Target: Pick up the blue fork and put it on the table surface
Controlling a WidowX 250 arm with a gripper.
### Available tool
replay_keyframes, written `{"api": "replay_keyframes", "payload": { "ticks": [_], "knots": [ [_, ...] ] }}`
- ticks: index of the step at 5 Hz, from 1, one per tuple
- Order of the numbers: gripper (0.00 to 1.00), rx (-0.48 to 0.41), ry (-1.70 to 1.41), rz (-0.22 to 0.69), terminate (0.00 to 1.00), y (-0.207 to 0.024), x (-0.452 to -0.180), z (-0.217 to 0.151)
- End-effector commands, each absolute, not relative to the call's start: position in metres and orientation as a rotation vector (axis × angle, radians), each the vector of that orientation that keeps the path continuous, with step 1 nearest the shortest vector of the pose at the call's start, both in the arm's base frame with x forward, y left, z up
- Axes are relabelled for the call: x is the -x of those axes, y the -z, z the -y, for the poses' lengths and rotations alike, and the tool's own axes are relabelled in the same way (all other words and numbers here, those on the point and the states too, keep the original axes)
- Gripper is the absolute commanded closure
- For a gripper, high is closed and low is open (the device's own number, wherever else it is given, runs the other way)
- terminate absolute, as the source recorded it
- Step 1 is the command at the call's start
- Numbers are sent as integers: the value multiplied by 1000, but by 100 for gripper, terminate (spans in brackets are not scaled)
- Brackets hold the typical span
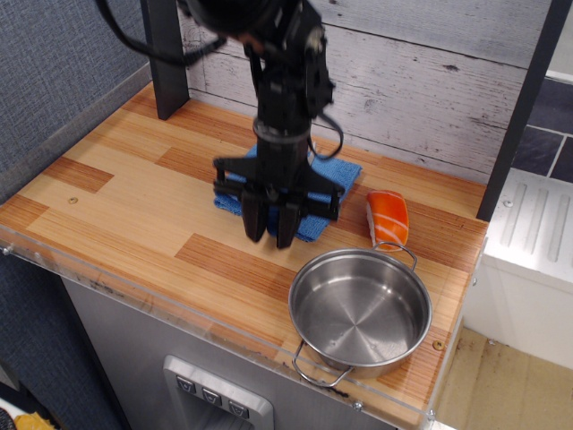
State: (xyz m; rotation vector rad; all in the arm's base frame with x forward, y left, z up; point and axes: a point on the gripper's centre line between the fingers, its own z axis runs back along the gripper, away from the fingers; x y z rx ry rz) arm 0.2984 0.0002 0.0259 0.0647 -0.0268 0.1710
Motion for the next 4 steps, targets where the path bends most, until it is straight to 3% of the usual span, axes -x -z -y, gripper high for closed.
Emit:
{"api": "replay_keyframes", "payload": {
  "ticks": [1, 3, 4],
  "knots": [
    [100, -24, -180, 265, 0, -124, -304, -16],
    [100, -32, -303, 255, 0, -137, -264, -81],
    [100, -16, -346, 214, 0, -124, -248, -104]
  ]
}}
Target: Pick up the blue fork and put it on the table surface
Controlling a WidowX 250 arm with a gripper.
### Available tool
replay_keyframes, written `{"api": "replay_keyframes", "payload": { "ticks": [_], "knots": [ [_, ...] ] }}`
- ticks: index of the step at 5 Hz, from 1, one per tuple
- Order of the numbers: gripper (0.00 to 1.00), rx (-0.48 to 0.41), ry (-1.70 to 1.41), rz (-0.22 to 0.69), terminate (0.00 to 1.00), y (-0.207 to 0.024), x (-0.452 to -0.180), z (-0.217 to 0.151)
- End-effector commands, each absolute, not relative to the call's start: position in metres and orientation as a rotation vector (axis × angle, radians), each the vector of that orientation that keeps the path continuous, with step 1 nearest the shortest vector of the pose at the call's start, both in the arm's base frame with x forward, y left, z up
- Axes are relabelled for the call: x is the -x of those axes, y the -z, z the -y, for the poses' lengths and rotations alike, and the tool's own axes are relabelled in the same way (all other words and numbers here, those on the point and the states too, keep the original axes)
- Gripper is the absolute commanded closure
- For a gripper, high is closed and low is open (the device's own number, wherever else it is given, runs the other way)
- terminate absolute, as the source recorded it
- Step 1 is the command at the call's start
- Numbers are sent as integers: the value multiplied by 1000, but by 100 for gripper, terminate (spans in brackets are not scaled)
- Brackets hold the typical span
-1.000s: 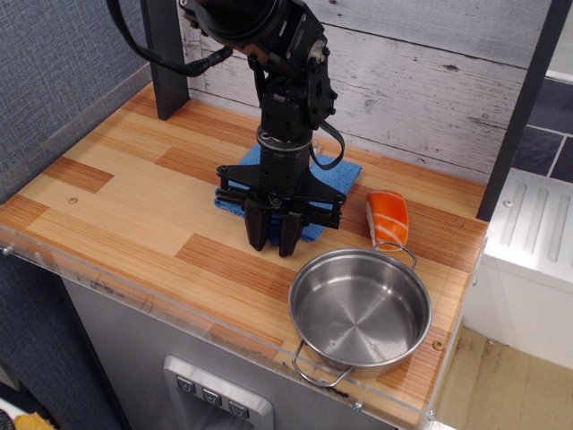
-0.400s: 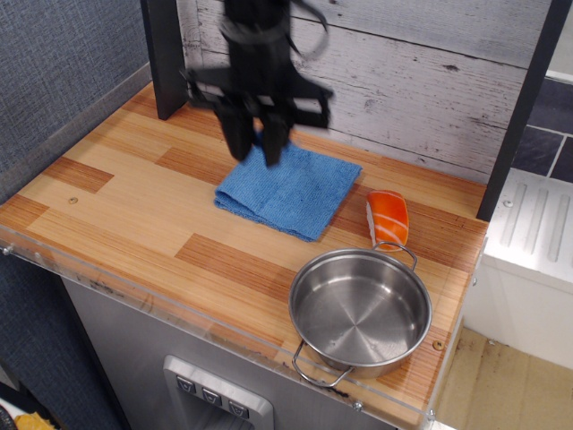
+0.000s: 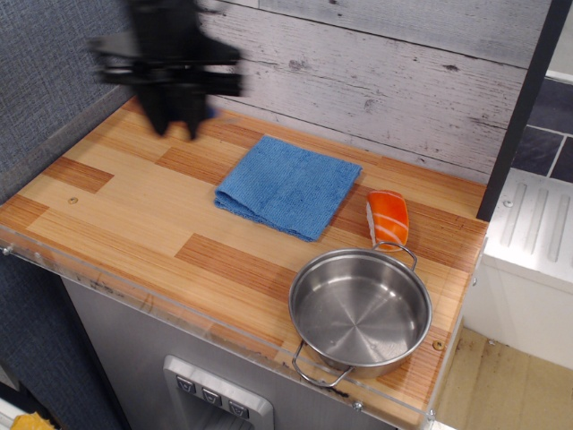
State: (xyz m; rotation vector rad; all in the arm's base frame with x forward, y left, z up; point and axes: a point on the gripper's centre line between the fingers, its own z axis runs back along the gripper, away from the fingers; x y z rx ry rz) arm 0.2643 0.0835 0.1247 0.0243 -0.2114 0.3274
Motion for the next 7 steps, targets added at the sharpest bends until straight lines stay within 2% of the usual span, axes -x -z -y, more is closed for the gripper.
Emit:
{"api": "replay_keyframes", "payload": {
  "ticks": [1, 2, 3, 4, 6, 7],
  "knots": [
    [100, 5, -295, 156, 0, -104, -245, -112],
    [100, 41, -191, 90, 0, -81, -249, -114],
    [100, 59, -98, 5, 0, -65, -243, -119],
    [100, 90, -34, -35, 0, -62, -223, -132],
    [100, 44, -110, -60, 0, -69, -203, -159],
    [100, -39, -102, -86, 0, -58, -208, -150]
  ]
}}
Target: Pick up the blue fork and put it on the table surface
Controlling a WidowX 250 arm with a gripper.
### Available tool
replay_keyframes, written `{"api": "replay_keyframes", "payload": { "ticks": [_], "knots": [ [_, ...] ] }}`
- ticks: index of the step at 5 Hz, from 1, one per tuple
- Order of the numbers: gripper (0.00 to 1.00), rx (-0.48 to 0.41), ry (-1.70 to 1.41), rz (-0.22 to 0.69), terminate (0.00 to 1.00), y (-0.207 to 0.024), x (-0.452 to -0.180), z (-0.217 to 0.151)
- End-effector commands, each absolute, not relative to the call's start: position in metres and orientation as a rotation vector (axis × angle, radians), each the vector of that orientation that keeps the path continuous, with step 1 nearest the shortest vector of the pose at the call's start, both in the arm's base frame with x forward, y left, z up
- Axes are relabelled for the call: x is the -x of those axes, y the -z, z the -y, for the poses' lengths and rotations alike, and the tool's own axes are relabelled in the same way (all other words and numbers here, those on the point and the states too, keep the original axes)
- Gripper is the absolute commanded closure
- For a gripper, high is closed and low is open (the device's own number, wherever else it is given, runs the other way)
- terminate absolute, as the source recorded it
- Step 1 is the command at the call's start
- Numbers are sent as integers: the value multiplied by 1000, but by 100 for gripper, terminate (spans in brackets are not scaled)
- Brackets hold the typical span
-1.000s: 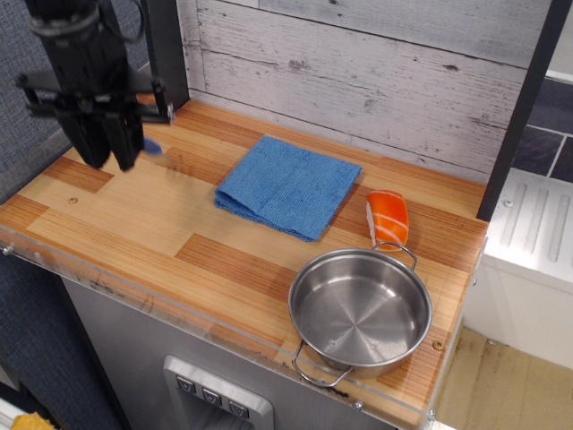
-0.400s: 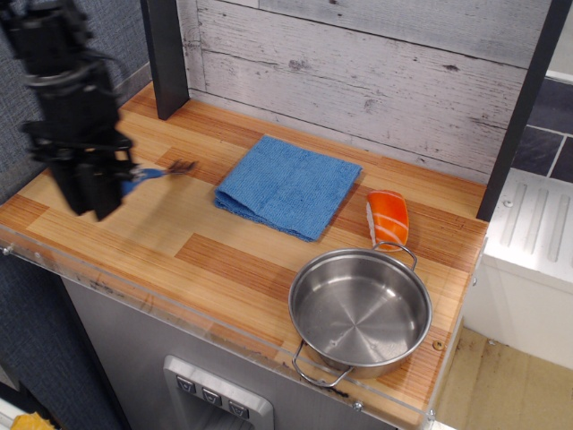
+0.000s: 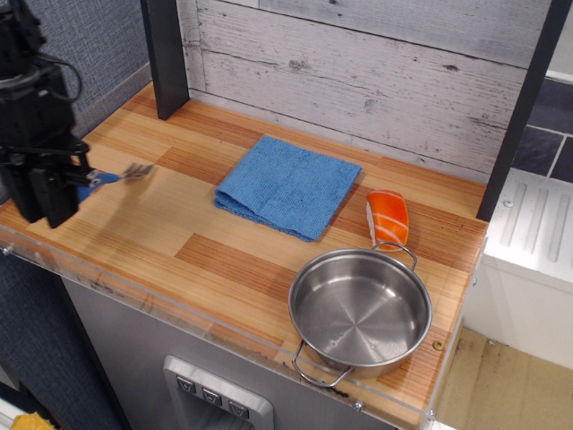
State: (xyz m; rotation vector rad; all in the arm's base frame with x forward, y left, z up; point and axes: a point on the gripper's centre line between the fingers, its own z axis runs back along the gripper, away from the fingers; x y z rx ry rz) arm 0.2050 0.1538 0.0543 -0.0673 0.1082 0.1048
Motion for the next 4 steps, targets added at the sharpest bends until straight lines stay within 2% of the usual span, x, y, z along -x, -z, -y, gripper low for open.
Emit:
{"api": "replay_keyframes", "payload": {
  "ticks": [1, 2, 3, 4],
  "knots": [
    [100, -55, -115, -20, 0, -36, -221, -139],
    [0, 3, -121, -4, 0, -17, -230, -136],
    [0, 57, -119, -5, 0, -13, -232, -135],
    [0, 38, -155, 105, 0, -63, -236, -126]
  ]
}}
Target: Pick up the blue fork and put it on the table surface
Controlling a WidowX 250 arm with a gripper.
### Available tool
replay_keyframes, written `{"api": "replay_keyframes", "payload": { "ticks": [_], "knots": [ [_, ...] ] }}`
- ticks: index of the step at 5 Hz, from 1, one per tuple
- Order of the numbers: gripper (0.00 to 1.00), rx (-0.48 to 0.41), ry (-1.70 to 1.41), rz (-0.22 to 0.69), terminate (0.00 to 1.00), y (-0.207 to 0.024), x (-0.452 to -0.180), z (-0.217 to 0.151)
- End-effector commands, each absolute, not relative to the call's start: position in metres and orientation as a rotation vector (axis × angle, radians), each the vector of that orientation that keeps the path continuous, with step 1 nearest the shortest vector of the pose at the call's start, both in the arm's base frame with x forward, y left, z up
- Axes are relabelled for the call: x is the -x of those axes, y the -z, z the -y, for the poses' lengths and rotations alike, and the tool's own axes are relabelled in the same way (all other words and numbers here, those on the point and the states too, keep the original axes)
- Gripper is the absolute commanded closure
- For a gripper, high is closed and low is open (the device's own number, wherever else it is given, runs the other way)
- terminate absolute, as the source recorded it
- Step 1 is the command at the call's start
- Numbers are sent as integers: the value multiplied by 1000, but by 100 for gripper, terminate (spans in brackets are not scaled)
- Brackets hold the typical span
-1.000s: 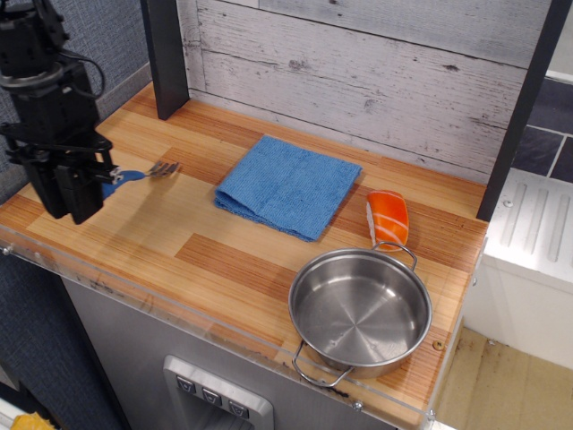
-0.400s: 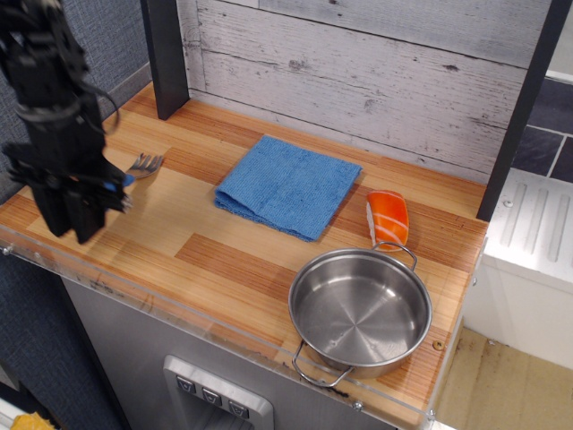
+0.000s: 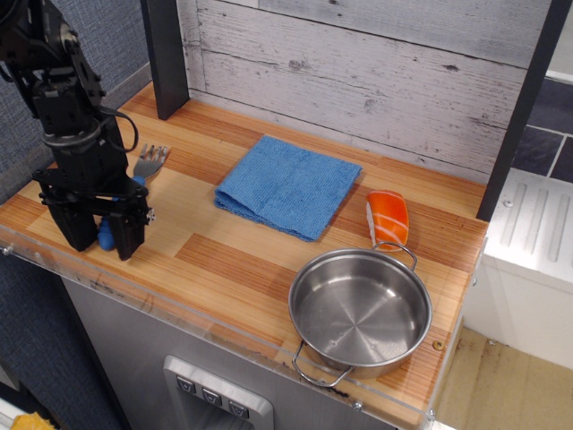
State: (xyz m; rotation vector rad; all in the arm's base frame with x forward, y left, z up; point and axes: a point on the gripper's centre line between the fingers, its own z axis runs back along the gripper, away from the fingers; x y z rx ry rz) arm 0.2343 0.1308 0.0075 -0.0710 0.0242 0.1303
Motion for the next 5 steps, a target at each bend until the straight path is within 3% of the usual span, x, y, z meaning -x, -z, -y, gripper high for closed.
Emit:
{"api": "replay_keyframes", "payload": {
  "ticks": [1, 2, 4, 5],
  "knots": [
    [0, -51, -194, 267, 0, -112, -239, -91],
    [0, -44, -114, 296, 0, -162, -258, -49],
    [0, 2, -66, 255, 0, -160, -272, -28],
    [0, 2, -66, 255, 100, -160, -272, -28]
  ]
}}
